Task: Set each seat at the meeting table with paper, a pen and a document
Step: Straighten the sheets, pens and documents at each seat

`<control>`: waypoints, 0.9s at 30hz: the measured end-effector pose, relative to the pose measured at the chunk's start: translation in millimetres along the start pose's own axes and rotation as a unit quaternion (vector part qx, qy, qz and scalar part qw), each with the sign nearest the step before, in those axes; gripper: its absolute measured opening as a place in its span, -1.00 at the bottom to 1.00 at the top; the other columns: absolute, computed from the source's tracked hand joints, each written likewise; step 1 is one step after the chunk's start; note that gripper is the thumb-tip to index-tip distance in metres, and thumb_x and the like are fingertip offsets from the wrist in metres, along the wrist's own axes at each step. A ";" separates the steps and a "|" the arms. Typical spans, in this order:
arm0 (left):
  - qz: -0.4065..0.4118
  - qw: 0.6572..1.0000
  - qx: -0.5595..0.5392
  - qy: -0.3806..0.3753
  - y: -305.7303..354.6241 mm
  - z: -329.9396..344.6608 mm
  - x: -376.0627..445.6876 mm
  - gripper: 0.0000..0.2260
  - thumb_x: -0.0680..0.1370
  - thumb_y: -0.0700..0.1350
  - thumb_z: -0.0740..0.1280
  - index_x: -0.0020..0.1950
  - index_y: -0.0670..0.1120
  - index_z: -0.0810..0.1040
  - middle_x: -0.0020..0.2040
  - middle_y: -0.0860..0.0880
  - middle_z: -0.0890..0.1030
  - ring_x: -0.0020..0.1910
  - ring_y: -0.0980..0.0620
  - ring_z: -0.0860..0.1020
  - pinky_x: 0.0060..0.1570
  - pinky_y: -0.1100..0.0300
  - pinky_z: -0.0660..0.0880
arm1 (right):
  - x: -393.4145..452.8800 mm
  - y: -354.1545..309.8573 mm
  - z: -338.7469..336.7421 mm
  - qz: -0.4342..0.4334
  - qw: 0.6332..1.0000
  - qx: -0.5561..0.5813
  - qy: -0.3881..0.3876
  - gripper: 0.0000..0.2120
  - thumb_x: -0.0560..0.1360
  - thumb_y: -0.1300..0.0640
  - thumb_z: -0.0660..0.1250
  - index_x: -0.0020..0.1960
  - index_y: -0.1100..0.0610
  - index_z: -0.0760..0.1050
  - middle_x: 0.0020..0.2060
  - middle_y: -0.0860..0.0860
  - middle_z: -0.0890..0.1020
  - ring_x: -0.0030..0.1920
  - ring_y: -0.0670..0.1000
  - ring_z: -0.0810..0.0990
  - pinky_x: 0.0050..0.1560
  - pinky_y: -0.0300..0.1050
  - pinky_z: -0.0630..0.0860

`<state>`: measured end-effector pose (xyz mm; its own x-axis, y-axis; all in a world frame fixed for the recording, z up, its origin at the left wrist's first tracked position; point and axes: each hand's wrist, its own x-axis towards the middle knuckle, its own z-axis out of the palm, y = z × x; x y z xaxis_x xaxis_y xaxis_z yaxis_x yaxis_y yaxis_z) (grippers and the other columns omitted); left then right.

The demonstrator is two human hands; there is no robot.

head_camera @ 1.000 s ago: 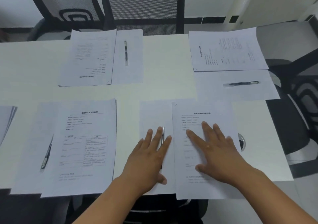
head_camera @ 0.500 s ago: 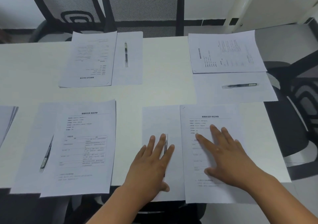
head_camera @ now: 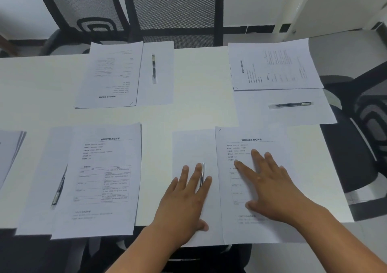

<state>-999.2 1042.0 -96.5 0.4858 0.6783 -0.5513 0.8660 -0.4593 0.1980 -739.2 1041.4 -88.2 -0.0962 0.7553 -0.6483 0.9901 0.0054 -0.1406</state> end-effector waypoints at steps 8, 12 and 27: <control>-0.002 1.000 -0.011 0.006 -0.4 0.4 0.6 0.07 0.58 0.25 0.49 0.76 0.12 -0.27 0.70 0.00 -0.49 0.71 -0.17 -0.41 0.73 -0.12 -0.16 | -1.4 -6.2 -2.0 -0.003 1.000 0.004 -0.001 0.04 0.58 -0.18 0.39 0.70 -0.28 -0.35 0.68 0.03 -0.46 0.69 0.24 -0.44 0.69 0.33 -0.10; -0.011 0.999 -0.028 0.014 1.0 -0.5 1.6 0.10 0.56 0.27 0.50 0.76 0.12 -0.28 0.72 0.01 -0.46 0.72 -0.13 -0.39 0.74 -0.10 -0.14 | -3.6 -5.9 0.9 -0.002 1.000 -0.001 0.001 0.03 0.58 -0.19 0.37 0.70 -0.27 -0.37 0.68 0.04 -0.46 0.68 0.25 -0.44 0.70 0.33 -0.09; -0.024 0.997 -0.067 0.033 -0.3 -4.2 1.2 0.13 0.52 0.29 0.53 0.77 0.10 -0.25 0.74 0.03 -0.41 0.73 -0.07 -0.36 0.73 -0.04 -0.15 | -2.7 -12.9 -1.4 0.001 1.000 -0.010 0.009 0.04 0.55 -0.16 0.36 0.70 -0.25 -0.36 0.69 0.06 -0.42 0.69 0.24 -0.43 0.69 0.34 -0.10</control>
<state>-998.4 1045.4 -93.8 0.4466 0.7353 -0.5097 0.8942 -0.3477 0.2819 -751.5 1040.2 -83.6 -0.0924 0.7673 -0.6346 0.9922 0.0171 -0.1237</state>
